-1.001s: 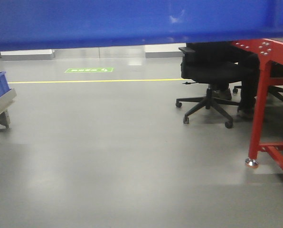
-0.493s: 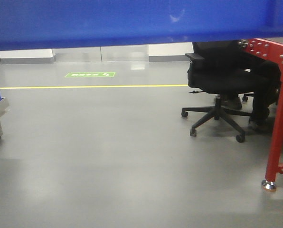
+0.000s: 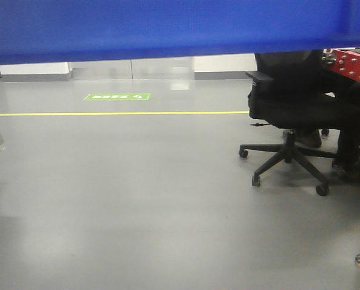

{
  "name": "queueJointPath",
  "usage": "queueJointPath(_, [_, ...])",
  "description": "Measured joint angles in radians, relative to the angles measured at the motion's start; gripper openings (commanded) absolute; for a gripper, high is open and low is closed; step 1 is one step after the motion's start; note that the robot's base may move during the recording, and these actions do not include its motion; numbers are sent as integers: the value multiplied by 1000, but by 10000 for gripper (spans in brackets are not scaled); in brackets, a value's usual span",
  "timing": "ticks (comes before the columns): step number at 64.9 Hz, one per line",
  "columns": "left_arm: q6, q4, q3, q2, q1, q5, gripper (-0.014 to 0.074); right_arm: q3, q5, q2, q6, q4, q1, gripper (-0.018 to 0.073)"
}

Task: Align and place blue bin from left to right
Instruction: 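Carry the blue bin with both grippers while driving across the floor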

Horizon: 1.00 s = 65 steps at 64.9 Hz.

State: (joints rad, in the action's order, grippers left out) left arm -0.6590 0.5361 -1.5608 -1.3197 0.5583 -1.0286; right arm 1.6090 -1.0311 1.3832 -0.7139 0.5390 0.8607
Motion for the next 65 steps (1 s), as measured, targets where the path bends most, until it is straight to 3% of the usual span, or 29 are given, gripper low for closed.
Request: queueJointPath(65, [0, 2, 0, 0, 0, 6, -111, 0, 0, 0, 0, 4, 0, -79])
